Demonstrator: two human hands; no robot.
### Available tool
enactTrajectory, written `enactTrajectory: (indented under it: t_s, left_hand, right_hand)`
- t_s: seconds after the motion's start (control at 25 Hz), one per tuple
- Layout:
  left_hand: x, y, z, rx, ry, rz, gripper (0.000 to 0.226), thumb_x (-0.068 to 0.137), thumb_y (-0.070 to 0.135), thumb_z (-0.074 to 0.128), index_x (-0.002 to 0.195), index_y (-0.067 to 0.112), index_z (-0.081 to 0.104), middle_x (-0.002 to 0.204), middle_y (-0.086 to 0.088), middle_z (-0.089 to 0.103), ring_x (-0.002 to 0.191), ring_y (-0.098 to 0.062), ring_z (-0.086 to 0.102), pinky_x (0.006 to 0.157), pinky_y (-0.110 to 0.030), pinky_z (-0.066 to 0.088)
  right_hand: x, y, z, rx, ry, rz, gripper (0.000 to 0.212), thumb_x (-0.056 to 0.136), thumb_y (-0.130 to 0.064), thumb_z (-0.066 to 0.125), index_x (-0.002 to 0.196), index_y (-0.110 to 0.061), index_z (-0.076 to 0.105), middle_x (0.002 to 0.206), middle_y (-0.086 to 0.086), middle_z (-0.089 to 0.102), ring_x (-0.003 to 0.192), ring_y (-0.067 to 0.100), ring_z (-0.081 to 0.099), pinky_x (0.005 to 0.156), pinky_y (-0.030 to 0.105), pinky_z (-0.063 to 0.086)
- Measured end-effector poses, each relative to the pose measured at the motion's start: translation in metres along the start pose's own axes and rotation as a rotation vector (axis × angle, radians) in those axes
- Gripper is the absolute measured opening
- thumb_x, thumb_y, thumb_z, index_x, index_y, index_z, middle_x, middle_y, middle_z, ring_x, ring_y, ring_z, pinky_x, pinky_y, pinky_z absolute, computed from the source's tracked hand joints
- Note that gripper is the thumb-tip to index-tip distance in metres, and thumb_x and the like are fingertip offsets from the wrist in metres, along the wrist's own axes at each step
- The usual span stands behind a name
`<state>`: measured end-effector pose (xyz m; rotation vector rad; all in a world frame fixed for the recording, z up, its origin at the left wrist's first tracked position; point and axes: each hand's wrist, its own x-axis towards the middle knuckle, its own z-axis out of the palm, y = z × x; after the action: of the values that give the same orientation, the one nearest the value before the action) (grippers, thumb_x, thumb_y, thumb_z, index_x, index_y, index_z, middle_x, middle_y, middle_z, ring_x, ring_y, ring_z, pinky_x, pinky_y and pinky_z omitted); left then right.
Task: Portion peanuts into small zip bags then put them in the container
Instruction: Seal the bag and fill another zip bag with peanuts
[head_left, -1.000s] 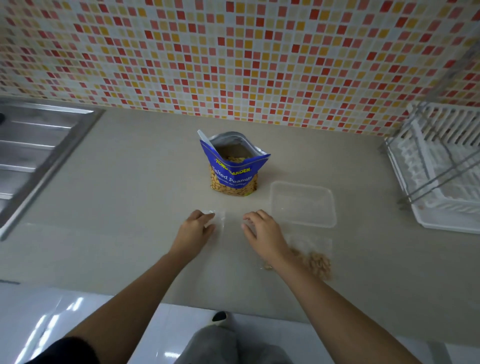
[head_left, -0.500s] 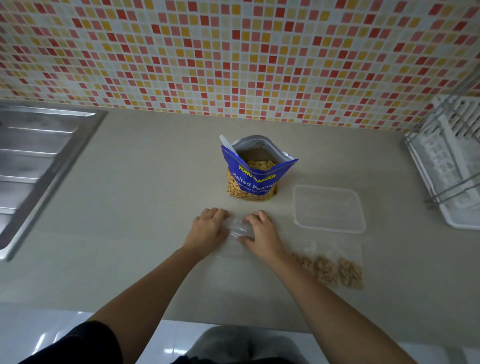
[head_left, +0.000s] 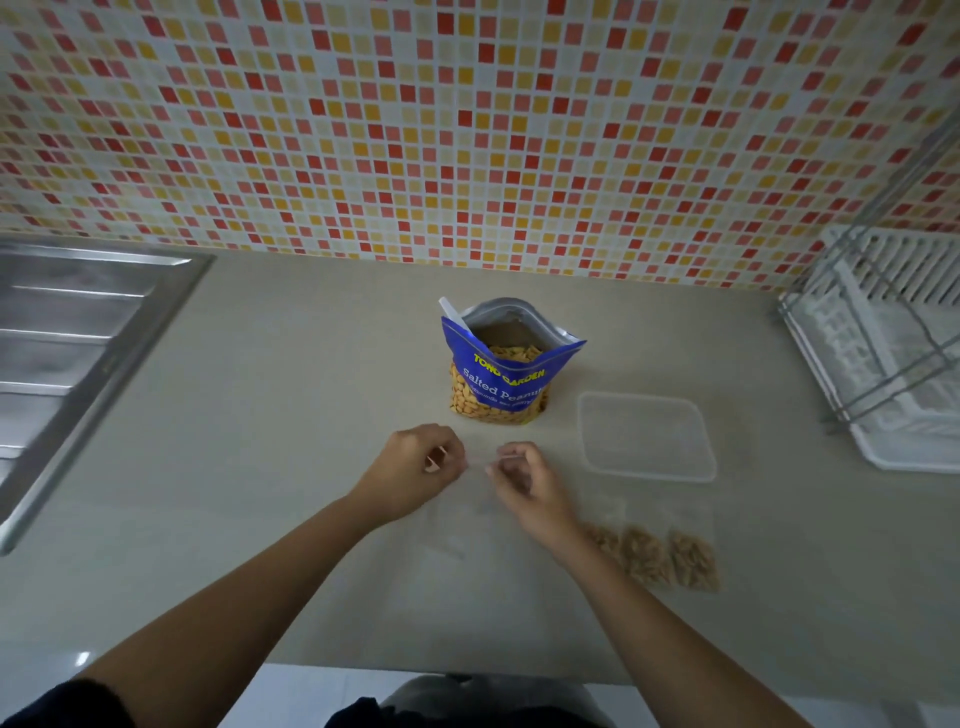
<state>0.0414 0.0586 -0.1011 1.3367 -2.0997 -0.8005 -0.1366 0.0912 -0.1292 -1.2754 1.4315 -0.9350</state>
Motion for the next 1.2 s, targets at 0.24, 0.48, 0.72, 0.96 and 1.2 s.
enactTrajectory:
  t_s: [0.24,0.48,0.72,0.96,1.2]
  left_hand:
    - [0.01,0.037,-0.019,-0.701,0.031,-0.254,0.006,0.077,0.008,0.067,0.077,0.014,0.064,0.069,-0.001,0.066,0.067,-0.017,0.062,0.065,-0.025,0.05]
    - [0.04,0.08,-0.04,-0.944,-0.092,-0.231,0.014,0.085,0.003,0.055,0.09,0.008,0.068,0.071,-0.002,0.068,0.064,-0.013,0.064,0.059,-0.022,0.054]
    - [0.06,0.094,-0.055,-0.758,-0.135,-0.19,0.024,0.083,-0.003,0.06,0.104,0.006,0.066,0.089,-0.012,0.068,0.076,-0.018,0.065,0.066,-0.022,0.056]
    - [0.075,0.105,-0.073,-0.71,0.063,-0.151,0.016,0.085,-0.004,0.052,0.085,0.007,0.063,0.073,-0.009,0.056,0.057,-0.011,0.057,0.056,-0.018,0.051]
    - [0.076,0.097,-0.078,-0.529,0.159,-0.117,0.01,0.087,0.011,0.059,0.079,0.009,0.064,0.066,-0.002,0.061,0.057,-0.011,0.056,0.056,-0.015,0.048]
  right_hand:
    - [-0.007,-0.033,-0.021,0.429,0.124,0.015,0.038,0.077,0.006,0.066,0.101,-0.017,0.049,0.066,-0.007,0.066,0.059,0.0,0.059,0.058,0.015,0.048]
    - [-0.003,-0.081,-0.067,0.4,0.151,-0.156,0.042,0.076,0.003,0.068,0.105,-0.023,0.052,0.067,-0.004,0.07,0.066,0.003,0.064,0.063,0.014,0.049]
    - [0.011,-0.104,-0.08,0.369,0.166,-0.195,0.047,0.07,-0.016,0.073,0.111,-0.023,0.052,0.076,-0.004,0.073,0.073,0.003,0.065,0.07,0.021,0.05]
    - [0.024,-0.109,-0.085,0.356,0.211,-0.171,0.047,0.072,-0.012,0.075,0.105,-0.031,0.049,0.069,-0.007,0.064,0.065,0.006,0.062,0.071,0.03,0.049]
    - [0.031,-0.122,-0.086,0.28,0.162,-0.244,0.056,0.079,-0.013,0.07,0.125,-0.028,0.042,0.064,-0.004,0.067,0.065,0.009,0.066,0.064,0.021,0.049]
